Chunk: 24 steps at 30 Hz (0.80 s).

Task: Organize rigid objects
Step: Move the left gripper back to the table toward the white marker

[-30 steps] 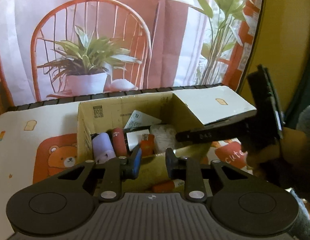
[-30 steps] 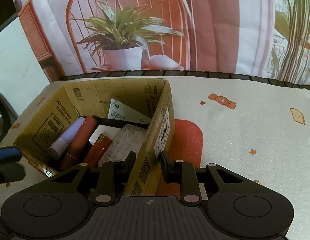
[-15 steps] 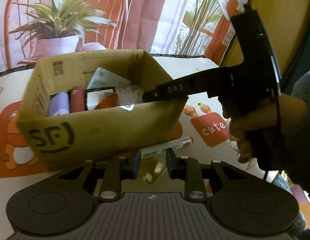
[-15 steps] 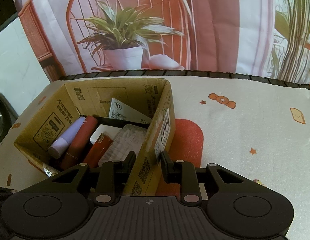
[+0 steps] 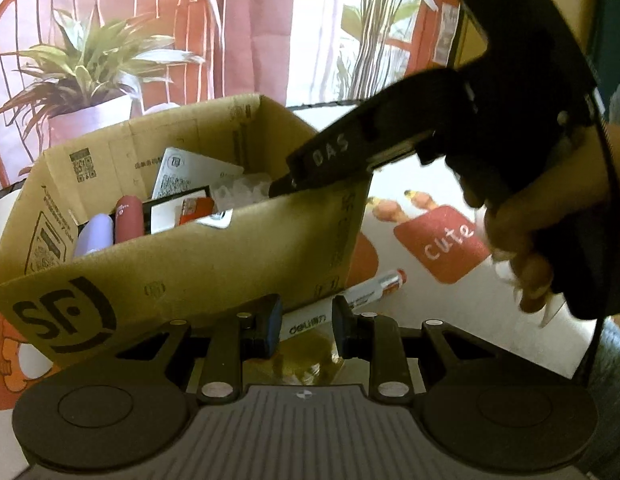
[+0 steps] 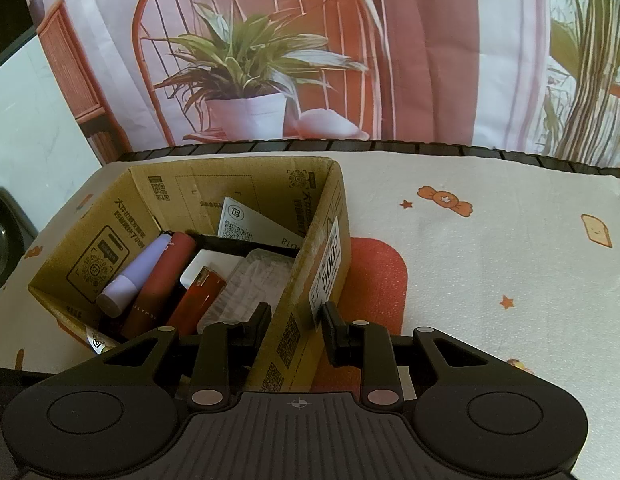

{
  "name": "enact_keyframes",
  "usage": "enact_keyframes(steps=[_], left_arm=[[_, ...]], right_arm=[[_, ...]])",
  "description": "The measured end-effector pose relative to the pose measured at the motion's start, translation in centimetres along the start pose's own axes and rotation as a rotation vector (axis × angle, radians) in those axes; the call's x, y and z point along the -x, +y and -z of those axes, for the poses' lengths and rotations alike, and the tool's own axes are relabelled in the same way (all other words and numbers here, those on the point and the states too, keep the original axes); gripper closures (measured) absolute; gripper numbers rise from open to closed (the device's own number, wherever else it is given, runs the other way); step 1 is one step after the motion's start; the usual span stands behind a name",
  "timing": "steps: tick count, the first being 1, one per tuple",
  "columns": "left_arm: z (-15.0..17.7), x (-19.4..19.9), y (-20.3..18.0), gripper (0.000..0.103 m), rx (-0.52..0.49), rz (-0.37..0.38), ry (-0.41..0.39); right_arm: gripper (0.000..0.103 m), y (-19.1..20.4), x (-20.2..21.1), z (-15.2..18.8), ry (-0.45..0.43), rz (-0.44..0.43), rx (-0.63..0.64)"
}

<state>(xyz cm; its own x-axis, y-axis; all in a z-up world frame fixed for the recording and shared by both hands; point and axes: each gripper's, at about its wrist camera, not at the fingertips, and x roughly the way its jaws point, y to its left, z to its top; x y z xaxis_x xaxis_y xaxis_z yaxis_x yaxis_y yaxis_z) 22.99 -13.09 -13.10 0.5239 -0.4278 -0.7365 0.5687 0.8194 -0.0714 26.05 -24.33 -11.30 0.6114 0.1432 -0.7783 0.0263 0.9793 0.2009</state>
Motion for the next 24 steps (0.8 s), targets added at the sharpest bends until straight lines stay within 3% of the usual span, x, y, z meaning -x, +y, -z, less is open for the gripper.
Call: enact_keyframes(steps=[12, 24], left_arm=[[1.1, 0.9, 1.4, 0.075, -0.017, -0.019, 0.045], [2.2, 2.6, 3.6, 0.074, 0.042, -0.058, 0.125]], right_arm=[[0.078, 0.0, 0.0, 0.0, 0.000, 0.000, 0.000], [0.078, 0.1, 0.0, 0.0, 0.001, 0.001, 0.001]])
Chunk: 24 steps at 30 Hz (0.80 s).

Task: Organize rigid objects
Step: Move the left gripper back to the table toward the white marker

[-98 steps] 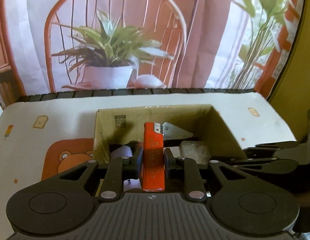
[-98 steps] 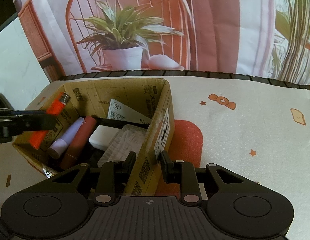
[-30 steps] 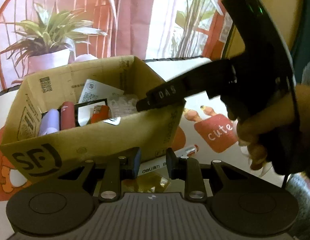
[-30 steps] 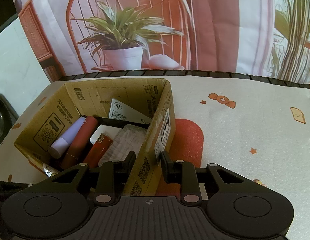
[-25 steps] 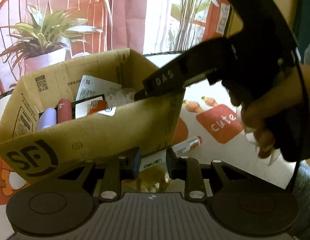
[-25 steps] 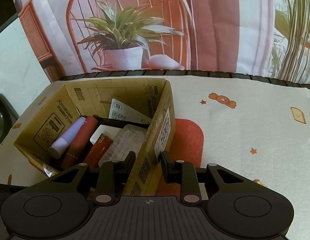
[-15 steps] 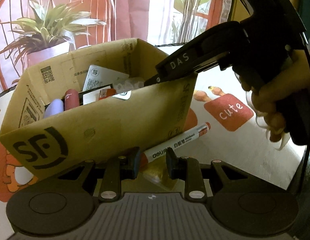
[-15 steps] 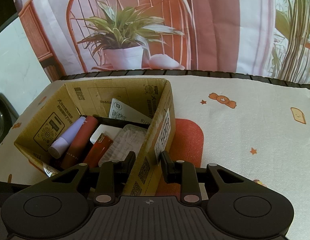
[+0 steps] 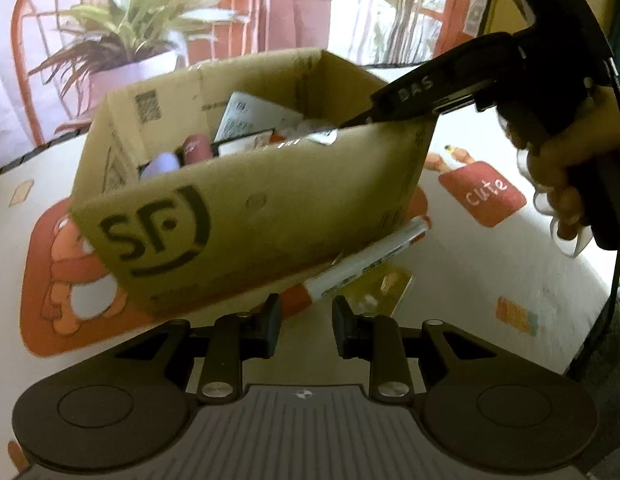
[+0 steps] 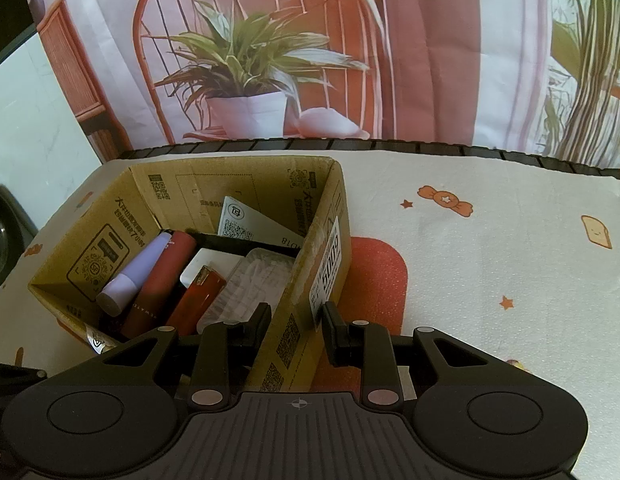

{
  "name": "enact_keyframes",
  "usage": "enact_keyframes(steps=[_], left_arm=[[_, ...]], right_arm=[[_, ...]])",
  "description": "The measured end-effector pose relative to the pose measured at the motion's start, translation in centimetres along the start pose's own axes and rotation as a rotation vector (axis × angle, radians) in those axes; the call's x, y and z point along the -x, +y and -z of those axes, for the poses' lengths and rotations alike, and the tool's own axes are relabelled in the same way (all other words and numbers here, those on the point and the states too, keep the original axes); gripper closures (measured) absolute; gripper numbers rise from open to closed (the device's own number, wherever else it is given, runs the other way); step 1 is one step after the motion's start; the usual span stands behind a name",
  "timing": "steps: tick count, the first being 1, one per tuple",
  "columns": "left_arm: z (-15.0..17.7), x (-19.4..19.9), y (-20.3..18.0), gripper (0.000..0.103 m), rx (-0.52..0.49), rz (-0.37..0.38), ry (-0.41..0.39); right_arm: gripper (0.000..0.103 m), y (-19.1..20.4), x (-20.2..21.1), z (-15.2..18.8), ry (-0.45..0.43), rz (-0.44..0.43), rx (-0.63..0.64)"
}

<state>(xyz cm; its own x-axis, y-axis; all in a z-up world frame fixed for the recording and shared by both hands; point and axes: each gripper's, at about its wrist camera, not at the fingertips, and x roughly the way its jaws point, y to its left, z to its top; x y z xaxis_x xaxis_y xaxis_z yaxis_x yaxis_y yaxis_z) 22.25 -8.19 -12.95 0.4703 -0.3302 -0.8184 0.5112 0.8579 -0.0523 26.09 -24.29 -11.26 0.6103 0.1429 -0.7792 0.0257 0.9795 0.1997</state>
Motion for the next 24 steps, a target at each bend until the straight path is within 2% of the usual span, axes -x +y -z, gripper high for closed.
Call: enact_keyframes(steps=[2, 4, 9, 12, 16, 24], left_arm=[[0.0, 0.4, 0.5, 0.074, 0.038, 0.020, -0.001], [-0.4, 0.9, 0.6, 0.074, 0.048, 0.044, -0.038], [-2.1, 0.4, -0.3, 0.072, -0.012, 0.054, -0.105], [-2.4, -0.9, -0.8, 0.072, -0.045, 0.077, -0.086], [-1.8, -1.5, -0.9, 0.069, -0.095, 0.061, -0.079], [-1.1, -0.7, 0.5, 0.068, -0.072, 0.055, -0.065]], right_arm=[[0.078, 0.0, 0.0, 0.0, 0.000, 0.000, -0.001], [0.078, 0.0, 0.0, 0.0, 0.000, 0.000, 0.000], [0.078, 0.1, 0.0, 0.1, 0.002, 0.002, 0.002], [0.078, 0.1, 0.0, 0.1, 0.002, 0.002, 0.002], [0.078, 0.0, 0.0, 0.1, 0.002, -0.001, 0.000], [0.077, 0.1, 0.0, 0.0, 0.002, 0.002, 0.001]])
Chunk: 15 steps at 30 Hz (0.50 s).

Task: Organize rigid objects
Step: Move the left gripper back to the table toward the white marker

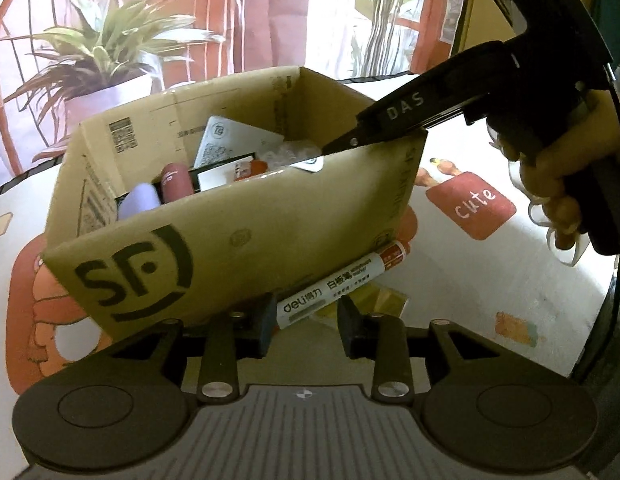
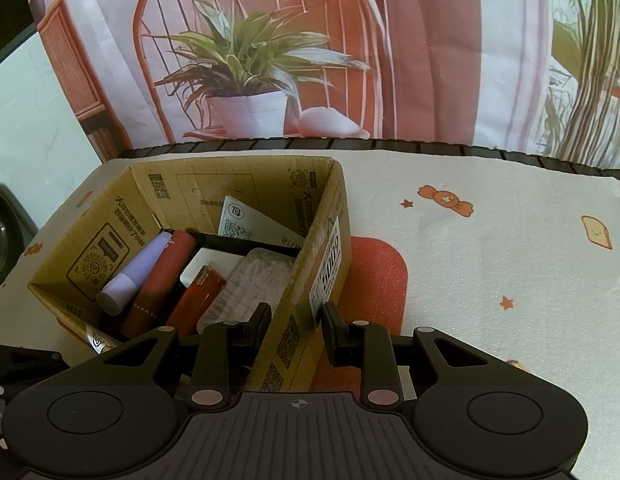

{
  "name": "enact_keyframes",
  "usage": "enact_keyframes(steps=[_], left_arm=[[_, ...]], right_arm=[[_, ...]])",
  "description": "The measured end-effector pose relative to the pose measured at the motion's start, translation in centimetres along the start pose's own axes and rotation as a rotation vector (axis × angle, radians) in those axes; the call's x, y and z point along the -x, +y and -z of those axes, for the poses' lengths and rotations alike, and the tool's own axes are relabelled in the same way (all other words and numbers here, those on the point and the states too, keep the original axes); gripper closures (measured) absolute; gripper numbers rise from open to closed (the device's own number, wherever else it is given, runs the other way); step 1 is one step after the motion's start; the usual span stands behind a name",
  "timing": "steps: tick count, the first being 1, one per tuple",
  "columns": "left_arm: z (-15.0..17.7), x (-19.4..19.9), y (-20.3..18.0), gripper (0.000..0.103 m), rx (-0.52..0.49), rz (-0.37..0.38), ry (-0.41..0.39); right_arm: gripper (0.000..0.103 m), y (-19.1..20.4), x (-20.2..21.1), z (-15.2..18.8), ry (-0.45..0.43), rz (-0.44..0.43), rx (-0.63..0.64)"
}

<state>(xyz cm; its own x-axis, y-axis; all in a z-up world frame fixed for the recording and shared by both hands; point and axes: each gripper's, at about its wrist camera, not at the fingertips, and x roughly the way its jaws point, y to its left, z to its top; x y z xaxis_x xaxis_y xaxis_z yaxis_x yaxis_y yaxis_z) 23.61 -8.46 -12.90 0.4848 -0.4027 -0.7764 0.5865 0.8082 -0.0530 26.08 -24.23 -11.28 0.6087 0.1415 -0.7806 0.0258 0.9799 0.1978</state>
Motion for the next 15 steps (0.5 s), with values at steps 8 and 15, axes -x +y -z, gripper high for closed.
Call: enact_keyframes(steps=[8, 15], left_arm=[[1.3, 0.3, 0.2, 0.068, 0.029, -0.023, 0.089], [1.2, 2.9, 0.5, 0.068, 0.039, -0.044, -0.075]], right_arm=[[0.077, -0.1, 0.0, -0.1, 0.000, -0.001, 0.000], [0.077, 0.0, 0.0, 0.0, -0.001, -0.002, 0.000]])
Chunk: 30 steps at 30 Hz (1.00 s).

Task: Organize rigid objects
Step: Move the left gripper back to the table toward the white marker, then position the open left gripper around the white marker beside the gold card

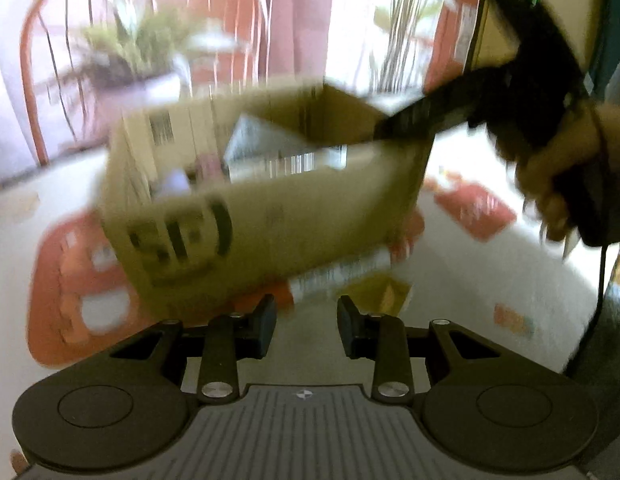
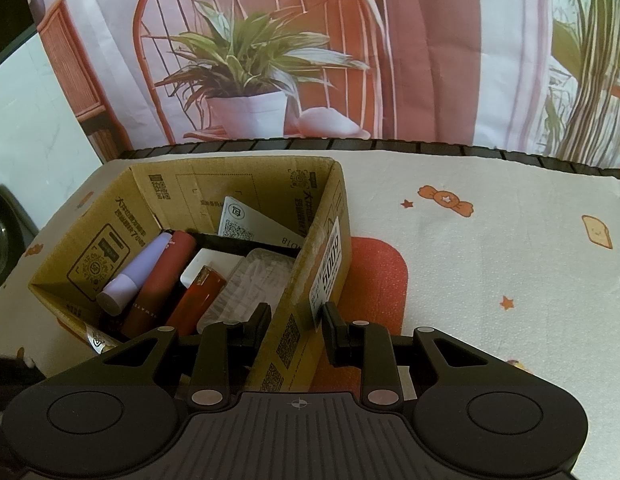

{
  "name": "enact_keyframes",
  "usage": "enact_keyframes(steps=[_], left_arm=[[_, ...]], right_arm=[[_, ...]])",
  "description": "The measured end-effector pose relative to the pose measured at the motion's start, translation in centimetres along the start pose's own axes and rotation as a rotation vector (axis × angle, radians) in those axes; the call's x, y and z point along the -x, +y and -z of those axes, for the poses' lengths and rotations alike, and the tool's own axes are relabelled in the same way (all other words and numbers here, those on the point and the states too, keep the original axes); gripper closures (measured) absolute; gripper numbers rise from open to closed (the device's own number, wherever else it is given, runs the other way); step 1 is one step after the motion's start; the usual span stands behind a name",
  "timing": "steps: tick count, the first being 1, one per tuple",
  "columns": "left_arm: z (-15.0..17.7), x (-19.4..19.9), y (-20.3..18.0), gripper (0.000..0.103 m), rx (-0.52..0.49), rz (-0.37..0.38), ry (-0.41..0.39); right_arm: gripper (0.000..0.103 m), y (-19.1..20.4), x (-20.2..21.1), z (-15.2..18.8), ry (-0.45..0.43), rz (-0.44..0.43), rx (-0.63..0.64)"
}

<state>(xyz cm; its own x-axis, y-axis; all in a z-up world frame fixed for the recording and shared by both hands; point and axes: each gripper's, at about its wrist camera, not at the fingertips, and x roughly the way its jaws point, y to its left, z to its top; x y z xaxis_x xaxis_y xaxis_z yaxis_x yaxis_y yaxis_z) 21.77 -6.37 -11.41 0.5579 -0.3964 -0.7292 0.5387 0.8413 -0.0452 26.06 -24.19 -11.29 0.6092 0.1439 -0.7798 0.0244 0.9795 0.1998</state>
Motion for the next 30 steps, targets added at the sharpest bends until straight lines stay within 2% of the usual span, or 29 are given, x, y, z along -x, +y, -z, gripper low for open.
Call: enact_keyframes(steps=[2, 5, 9, 12, 14, 16, 21, 22, 25, 28, 30], left_arm=[[-0.6, -0.2, -0.3, 0.068, -0.023, -0.034, -0.032], [-0.8, -1.5, -0.4, 0.068, -0.015, -0.039, -0.002], [-0.3, -1.9, -0.9, 0.068, -0.041, -0.088, 0.011], [-0.3, -2.1, -0.7, 0.068, -0.034, -0.079, 0.028], [0.0, -2.4, -0.6, 0.064, -0.050, -0.087, 0.043], [0.2, -2.6, -0.8, 0.056, -0.066, -0.088, 0.052], [0.5, -2.2, -0.8, 0.054, -0.077, -0.057, 0.114], [0.8, -2.4, -0.6, 0.054, -0.060, -0.036, 0.145], [1.2, -1.7, 0.0, 0.061, -0.002, -0.039, 0.130], [1.1, -0.7, 0.1, 0.060, 0.023, -0.062, 0.090], [0.7, -0.5, 0.5, 0.059, 0.080, -0.078, 0.061]], right_arm=[[0.077, 0.0, 0.0, 0.0, 0.000, -0.001, -0.002], [0.077, 0.0, 0.0, -0.1, 0.001, 0.001, -0.006], [0.077, 0.0, 0.0, 0.0, 0.000, -0.002, -0.006], [0.077, -0.1, 0.1, 0.0, 0.001, -0.001, -0.001], [0.077, -0.1, 0.1, 0.0, 0.001, -0.002, -0.002], [0.077, -0.1, 0.1, 0.0, 0.001, -0.002, -0.003], [0.077, 0.0, 0.0, -0.1, 0.002, -0.002, -0.001], [0.077, 0.0, 0.0, -0.1, 0.003, -0.002, -0.002], [0.077, 0.0, 0.0, 0.0, 0.002, -0.002, -0.003], [0.077, 0.0, 0.0, -0.1, 0.002, -0.002, -0.002], [0.077, -0.1, 0.0, 0.0, 0.002, -0.002, -0.002]])
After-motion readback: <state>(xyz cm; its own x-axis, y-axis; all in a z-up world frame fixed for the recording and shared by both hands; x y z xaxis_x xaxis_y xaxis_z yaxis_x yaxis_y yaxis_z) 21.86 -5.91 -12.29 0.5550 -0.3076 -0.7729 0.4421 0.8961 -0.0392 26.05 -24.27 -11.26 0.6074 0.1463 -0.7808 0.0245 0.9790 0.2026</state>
